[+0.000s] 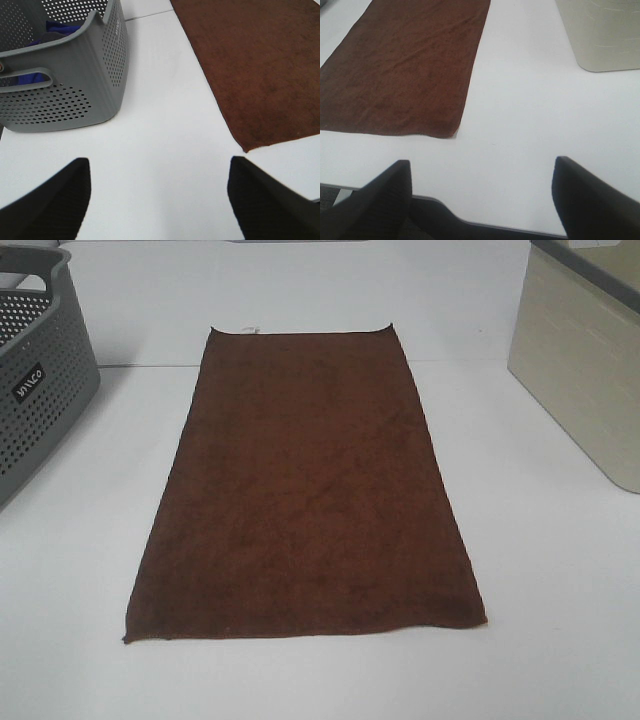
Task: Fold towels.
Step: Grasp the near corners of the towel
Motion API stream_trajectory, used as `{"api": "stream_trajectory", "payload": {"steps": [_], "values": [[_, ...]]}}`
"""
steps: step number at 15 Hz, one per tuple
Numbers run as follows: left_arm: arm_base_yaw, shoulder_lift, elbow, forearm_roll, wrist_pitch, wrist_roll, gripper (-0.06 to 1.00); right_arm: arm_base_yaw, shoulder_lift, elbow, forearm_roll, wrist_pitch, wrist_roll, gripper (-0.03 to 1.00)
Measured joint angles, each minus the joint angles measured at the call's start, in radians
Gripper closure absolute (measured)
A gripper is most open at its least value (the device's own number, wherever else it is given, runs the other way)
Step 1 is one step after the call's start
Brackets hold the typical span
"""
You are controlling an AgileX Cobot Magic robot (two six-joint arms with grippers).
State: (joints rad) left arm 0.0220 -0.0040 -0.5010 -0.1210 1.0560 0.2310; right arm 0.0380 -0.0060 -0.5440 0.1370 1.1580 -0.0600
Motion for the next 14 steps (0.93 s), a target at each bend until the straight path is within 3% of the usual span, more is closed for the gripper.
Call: {"api": "stream_trajectory", "payload": {"steps": [14], "values": [[0.0, 0.0, 0.0, 0.0, 0.0, 0.0, 0.22, 0.0, 0.0, 0.0, 0.001, 0.0, 0.0, 0.24]]}}
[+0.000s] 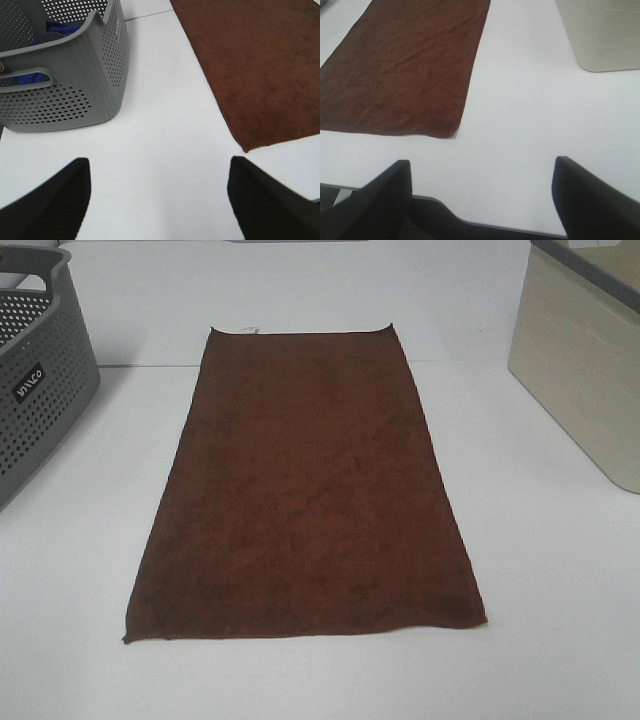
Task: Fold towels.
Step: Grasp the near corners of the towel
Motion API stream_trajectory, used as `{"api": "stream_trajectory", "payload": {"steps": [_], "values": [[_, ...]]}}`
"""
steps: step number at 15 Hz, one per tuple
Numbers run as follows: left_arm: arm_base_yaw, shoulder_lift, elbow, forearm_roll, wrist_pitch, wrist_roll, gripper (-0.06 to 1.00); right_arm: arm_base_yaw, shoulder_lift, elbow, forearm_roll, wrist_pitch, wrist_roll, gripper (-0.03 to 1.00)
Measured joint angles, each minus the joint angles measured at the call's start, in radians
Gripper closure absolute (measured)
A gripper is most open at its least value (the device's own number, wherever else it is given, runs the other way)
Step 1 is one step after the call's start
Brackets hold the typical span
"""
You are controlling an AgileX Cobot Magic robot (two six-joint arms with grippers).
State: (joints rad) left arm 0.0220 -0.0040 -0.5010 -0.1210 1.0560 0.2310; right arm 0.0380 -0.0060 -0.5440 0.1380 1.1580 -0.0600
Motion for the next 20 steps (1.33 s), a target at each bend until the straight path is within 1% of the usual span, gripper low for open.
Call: {"api": "stream_trajectory", "payload": {"steps": [20], "values": [[0.0, 0.0, 0.0, 0.0, 0.0, 0.0, 0.22, 0.0, 0.0, 0.0, 0.0, 0.0, 0.0, 0.24]]}}
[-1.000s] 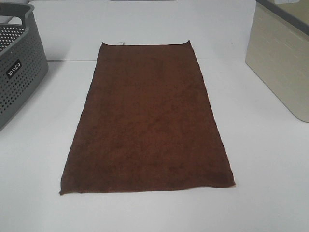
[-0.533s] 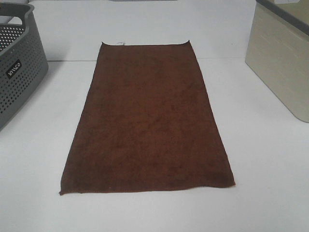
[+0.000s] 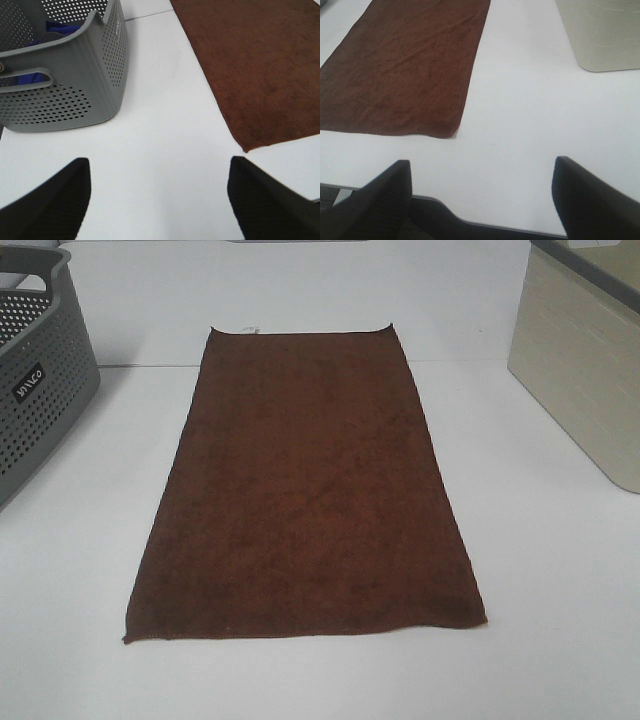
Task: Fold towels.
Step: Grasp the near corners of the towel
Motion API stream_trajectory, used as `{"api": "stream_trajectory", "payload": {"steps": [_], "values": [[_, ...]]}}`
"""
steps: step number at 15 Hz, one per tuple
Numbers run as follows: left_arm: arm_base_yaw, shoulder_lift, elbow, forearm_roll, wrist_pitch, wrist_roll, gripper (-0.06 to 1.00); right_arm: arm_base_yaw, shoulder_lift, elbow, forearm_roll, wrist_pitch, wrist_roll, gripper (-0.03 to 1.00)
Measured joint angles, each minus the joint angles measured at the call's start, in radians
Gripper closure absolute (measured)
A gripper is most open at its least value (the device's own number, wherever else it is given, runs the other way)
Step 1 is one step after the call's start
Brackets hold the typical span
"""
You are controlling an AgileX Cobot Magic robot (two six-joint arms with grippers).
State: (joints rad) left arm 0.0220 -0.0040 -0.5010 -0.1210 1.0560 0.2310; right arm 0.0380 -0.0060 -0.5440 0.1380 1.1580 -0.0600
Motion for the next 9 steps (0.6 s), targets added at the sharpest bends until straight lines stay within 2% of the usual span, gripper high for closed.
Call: {"api": "stream_trajectory", "payload": {"steps": [9], "values": [[0.0, 0.0, 0.0, 0.0, 0.0, 0.0, 0.22, 0.0, 0.0, 0.0, 0.0, 0.0, 0.0, 0.24]]}}
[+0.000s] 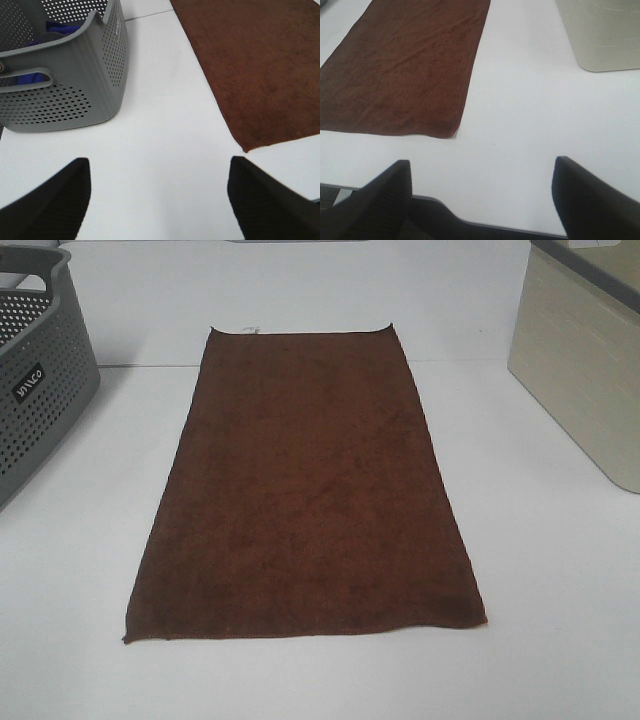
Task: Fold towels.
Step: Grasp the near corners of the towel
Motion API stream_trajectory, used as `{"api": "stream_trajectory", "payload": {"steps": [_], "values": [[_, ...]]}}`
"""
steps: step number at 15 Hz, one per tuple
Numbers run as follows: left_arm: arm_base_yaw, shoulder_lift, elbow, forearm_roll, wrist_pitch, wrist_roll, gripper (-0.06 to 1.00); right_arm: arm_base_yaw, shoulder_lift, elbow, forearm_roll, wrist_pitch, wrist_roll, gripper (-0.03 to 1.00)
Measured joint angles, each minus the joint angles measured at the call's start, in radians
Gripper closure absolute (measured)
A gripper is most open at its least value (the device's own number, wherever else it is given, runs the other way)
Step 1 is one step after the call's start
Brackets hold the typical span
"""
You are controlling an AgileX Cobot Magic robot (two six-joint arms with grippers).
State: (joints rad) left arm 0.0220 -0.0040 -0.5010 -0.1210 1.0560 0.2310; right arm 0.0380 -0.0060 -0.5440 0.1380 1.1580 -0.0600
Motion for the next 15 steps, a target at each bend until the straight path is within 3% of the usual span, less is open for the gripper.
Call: {"api": "stream_trajectory", "payload": {"steps": [6, 11, 13, 15], "values": [[0.0, 0.0, 0.0, -0.001, 0.0, -0.003, 0.22, 0.0, 0.0, 0.0, -0.001, -0.005, 0.0, 0.24], [0.0, 0.0, 0.0, -0.004, -0.002, -0.003, 0.22, 0.0, 0.0, 0.0, 0.011, -0.073, 0.0, 0.24], [0.0, 0.001, -0.013, -0.015, -0.069, -0.037, 0.22, 0.0, 0.016, 0.0, 0.031, -0.162, 0.01, 0.24], [0.0, 0.056, -0.003, -0.066, -0.225, -0.105, 0.22, 0.0, 0.098, 0.0, 0.031, -0.194, 0.06, 0.24]]}}
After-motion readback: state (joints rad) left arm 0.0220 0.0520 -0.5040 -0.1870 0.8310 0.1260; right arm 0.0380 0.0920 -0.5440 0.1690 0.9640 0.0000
